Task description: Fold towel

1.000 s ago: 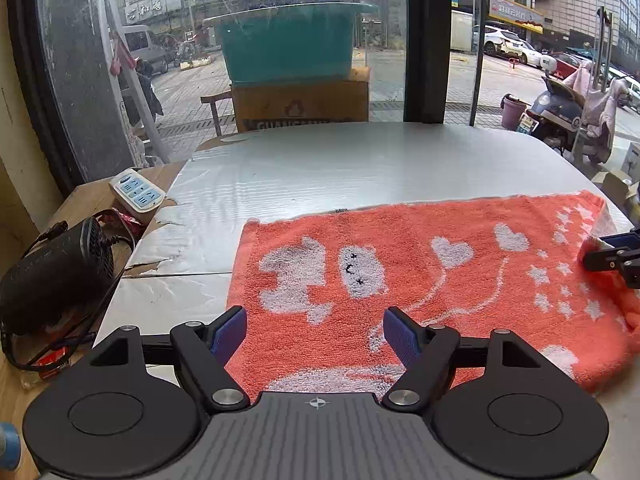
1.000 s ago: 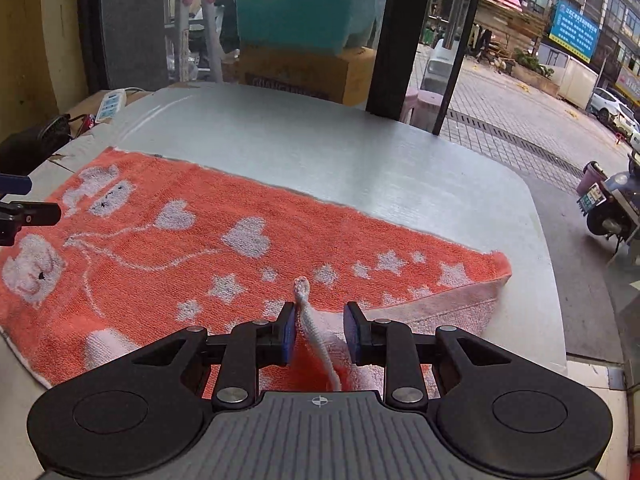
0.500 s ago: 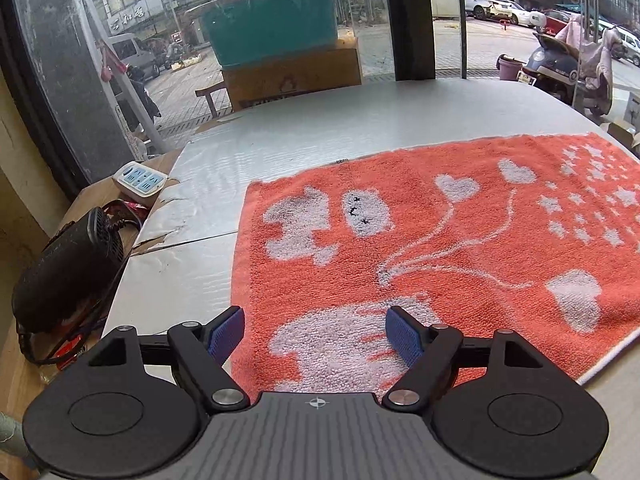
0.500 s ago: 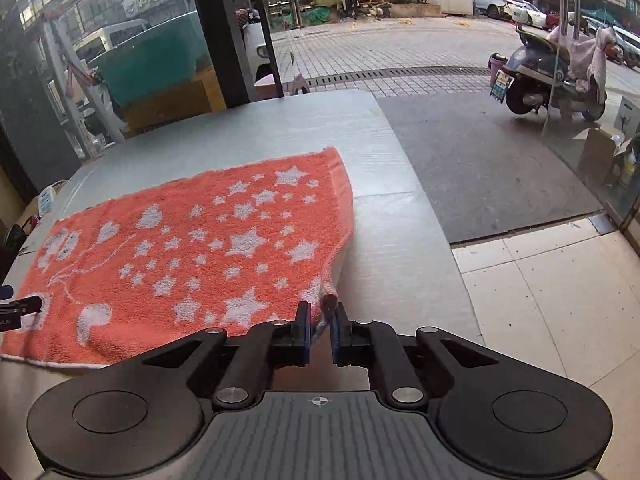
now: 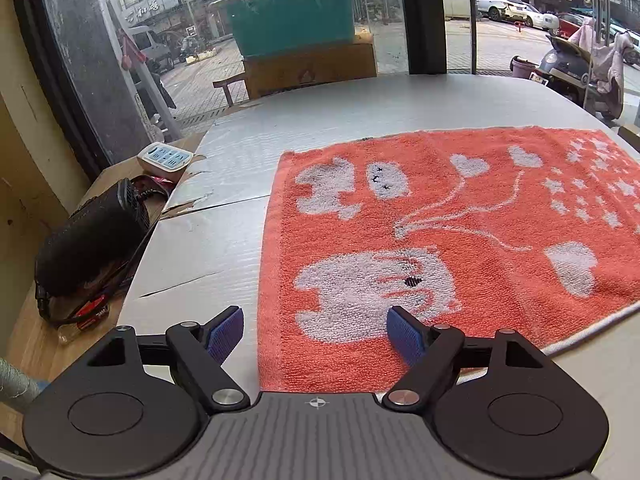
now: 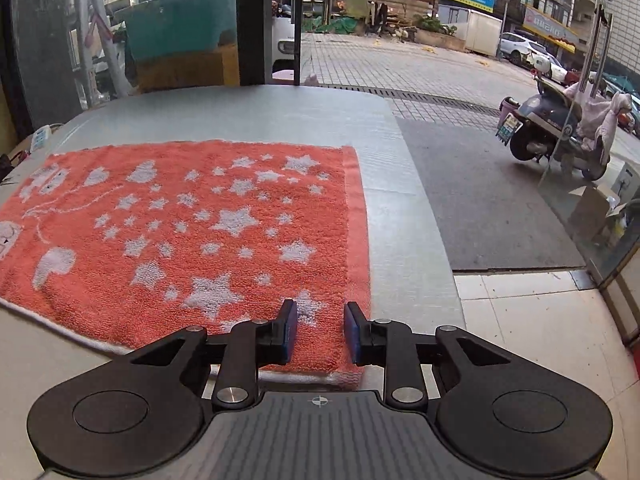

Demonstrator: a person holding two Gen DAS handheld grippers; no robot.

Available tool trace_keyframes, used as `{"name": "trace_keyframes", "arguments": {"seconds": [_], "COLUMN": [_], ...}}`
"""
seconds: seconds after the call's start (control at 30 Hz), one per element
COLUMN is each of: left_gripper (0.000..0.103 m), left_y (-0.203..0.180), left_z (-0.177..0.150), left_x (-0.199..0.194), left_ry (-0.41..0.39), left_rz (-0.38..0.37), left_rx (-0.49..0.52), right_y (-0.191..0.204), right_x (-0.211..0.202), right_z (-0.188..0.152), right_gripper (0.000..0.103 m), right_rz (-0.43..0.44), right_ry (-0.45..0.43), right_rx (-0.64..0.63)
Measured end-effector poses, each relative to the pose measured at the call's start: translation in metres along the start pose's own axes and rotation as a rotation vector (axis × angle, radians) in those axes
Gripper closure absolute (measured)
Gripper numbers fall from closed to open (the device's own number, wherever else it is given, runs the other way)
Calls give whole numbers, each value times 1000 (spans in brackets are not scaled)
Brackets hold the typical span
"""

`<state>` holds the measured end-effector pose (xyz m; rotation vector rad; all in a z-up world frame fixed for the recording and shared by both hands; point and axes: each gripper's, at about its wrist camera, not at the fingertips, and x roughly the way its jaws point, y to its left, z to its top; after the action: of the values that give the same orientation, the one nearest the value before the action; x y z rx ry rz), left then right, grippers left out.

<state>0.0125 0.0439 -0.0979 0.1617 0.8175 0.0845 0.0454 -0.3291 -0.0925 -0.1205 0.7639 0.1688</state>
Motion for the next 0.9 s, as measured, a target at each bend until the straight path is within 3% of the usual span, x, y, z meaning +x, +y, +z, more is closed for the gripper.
{"name": "trace_keyframes", "arguments": {"seconds": [0.1,0.17,0.3,0.4,0.5,0.6,0.8,0.9], "left_gripper": [23,23,21,21,21,22,22,23], "left_y": [-4,-16,-73,-129,-184,-228,-293,-316], "left_z": [5,15,36,44,46,43,37,36], "left_x": [-9,-26,-56,-66,-67,-67,-70,-64], "left_ry": [-20,-67,-154,-189,-173,-181,-255,-208], "left_rz": [16,-51,-280,-393,-467,-518,-549,-583], "left_rx": [6,13,62,147,228,289,382,402], "right_y": [-4,-9,-28,-45,-56,-59,-64,-70], "right_x": [-6,-11,-5,2,10,13,24,41], "right_z": [0,10,48,75,89,94,103,115], "right_gripper": [76,76,75,75,75,75,75,75], "right_rz": [-4,6,30,78,130,162,202,224], "right_ry": [-2,-40,-105,-112,-90,-79,-66,-28], "right_rx": [18,12,49,89,112,99,35,3]}}
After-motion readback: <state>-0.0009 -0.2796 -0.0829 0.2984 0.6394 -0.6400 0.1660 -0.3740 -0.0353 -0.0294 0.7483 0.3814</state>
